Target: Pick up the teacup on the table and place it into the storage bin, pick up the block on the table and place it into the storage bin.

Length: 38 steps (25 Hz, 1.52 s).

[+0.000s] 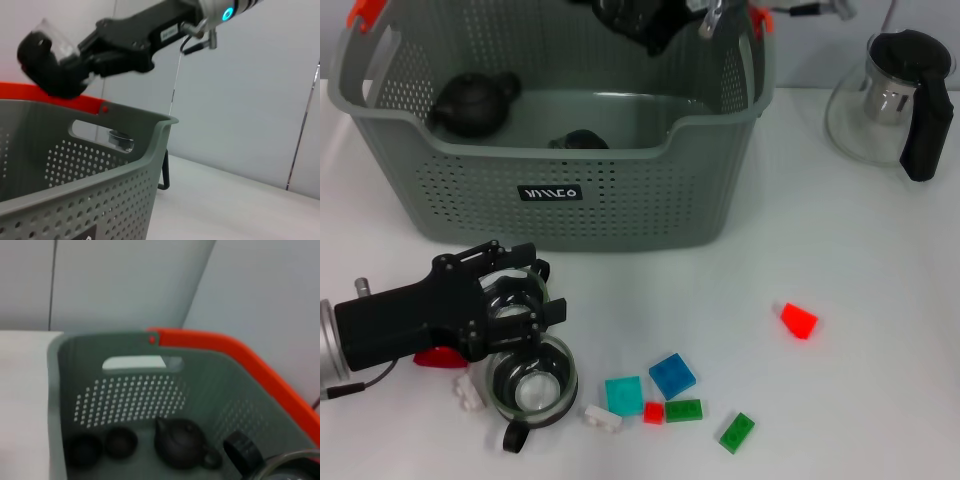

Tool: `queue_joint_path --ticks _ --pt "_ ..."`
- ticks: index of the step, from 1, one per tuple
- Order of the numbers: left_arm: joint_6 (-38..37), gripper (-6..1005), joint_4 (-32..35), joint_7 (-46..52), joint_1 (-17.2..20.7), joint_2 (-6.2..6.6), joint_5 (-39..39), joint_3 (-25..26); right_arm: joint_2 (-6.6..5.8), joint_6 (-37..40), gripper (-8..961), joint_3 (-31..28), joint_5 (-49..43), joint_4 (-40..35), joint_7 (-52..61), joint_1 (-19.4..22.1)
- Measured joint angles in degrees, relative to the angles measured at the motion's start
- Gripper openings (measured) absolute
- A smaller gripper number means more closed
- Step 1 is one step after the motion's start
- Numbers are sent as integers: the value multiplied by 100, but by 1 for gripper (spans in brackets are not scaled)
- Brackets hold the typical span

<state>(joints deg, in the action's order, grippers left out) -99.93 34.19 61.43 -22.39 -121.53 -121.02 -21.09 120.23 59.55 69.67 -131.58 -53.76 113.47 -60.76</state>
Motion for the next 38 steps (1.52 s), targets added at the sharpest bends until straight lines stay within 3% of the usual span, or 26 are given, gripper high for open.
queue_joint_path --ticks 19,38 --pt "4 830 -20 -17 8 -11 -6 -26 3 -1016 62 96 5 1509 -302 -148" --pt "2 830 -27 -17 31 -17 -36 -14 7 -1038 146 214 0 1586 -238 -96"
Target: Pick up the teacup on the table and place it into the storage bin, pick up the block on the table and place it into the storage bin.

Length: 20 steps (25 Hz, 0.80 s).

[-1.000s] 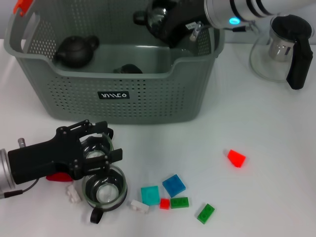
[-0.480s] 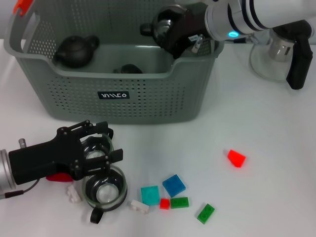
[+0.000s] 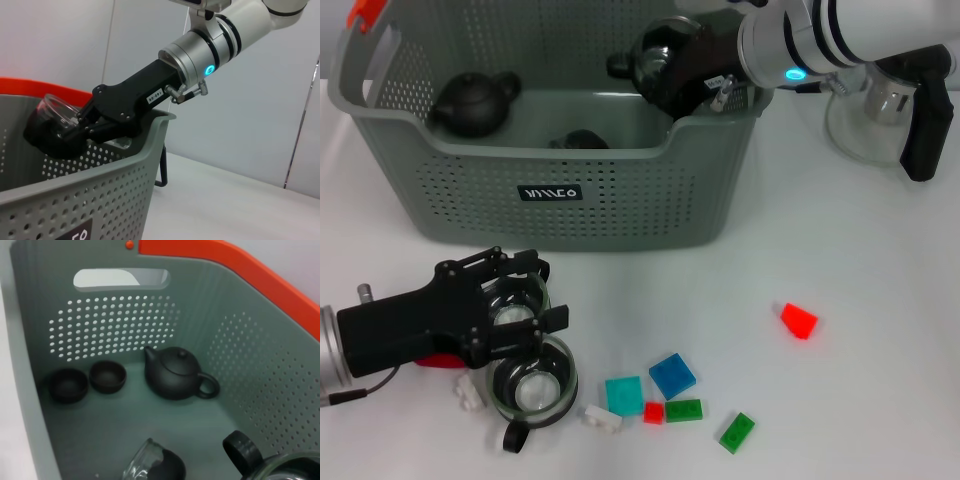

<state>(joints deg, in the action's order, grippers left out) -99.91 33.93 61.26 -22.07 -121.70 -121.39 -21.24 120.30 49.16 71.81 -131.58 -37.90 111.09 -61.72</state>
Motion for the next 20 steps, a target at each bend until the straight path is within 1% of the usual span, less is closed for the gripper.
queue_joint_path --ticks 7,12,16,20 --pt "-3 830 0 0 1 -3 -8 3 -7 158 178 0 0 -109 2 11" --pt "-3 830 0 0 13 -3 -8 4 -10 231 416 0 -4 -243 13 19" --pt "-3 829 0 0 19 -3 -8 14 -16 257 497 -3 -8 -432 21 71" --pt "-2 829 5 0 19 -3 -8 14 -16 262 578 -40 3 -903 81 231"
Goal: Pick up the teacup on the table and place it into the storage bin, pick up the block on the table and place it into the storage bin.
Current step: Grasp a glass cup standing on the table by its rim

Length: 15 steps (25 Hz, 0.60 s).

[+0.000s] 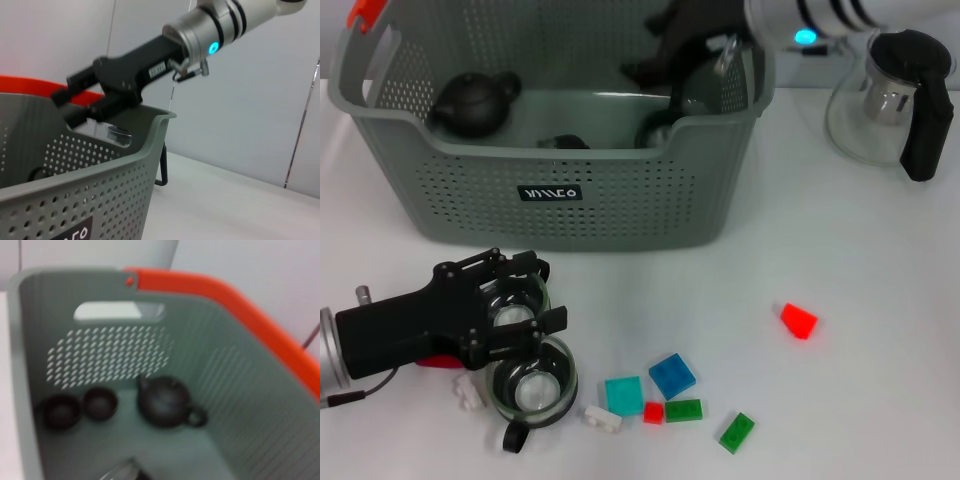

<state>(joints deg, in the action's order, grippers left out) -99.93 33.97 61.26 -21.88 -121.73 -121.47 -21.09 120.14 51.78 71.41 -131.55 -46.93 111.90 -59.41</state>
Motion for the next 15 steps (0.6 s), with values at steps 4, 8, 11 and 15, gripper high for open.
queue_joint_path --ticks 4,8,11,15 --pt "0 829 10 1 0 7 0 0 9 174 643 -6 139 -718 89 291" --pt "1 829 19 1 0 11 0 -1 16 469 659 28 689 -1492 61 792" --pt "0 829 20 0 -1 17 1 -1 17 770 671 50 1338 -2159 -171 1375" --pt "-2 829 29 -2 0 22 0 -1 17 1147 687 55 1998 -2536 -452 1901"
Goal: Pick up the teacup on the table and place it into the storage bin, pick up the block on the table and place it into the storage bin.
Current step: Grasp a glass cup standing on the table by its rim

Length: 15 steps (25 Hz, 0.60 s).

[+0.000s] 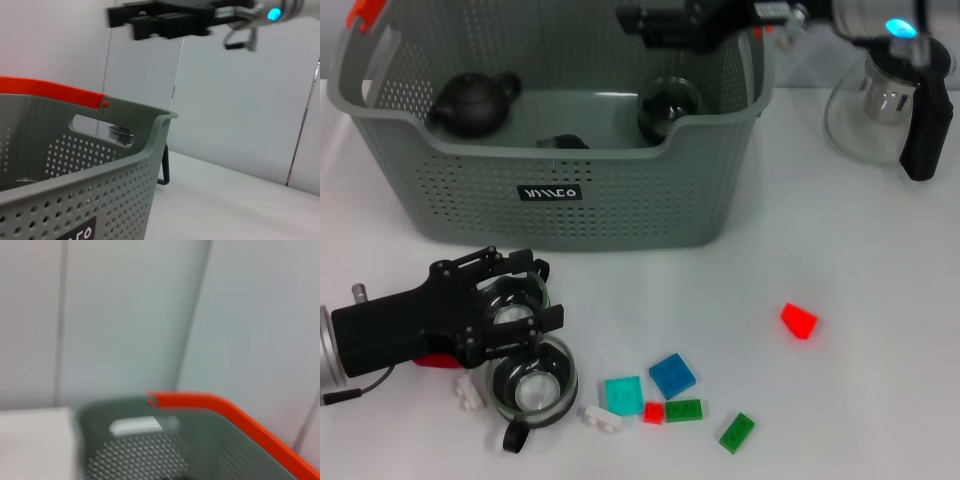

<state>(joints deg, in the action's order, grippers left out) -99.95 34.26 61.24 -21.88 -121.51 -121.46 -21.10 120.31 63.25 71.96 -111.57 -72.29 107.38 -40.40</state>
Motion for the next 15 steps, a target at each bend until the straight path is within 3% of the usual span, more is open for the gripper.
queue_joint_path --ticks 8,15 --pt "-102 830 50 0 0 27 27 1 -7 737 720 -107 1528 -108 -1030 1104" --pt "-191 830 146 7 -13 48 8 0 -8 1913 748 -428 1727 219 -1277 1447"
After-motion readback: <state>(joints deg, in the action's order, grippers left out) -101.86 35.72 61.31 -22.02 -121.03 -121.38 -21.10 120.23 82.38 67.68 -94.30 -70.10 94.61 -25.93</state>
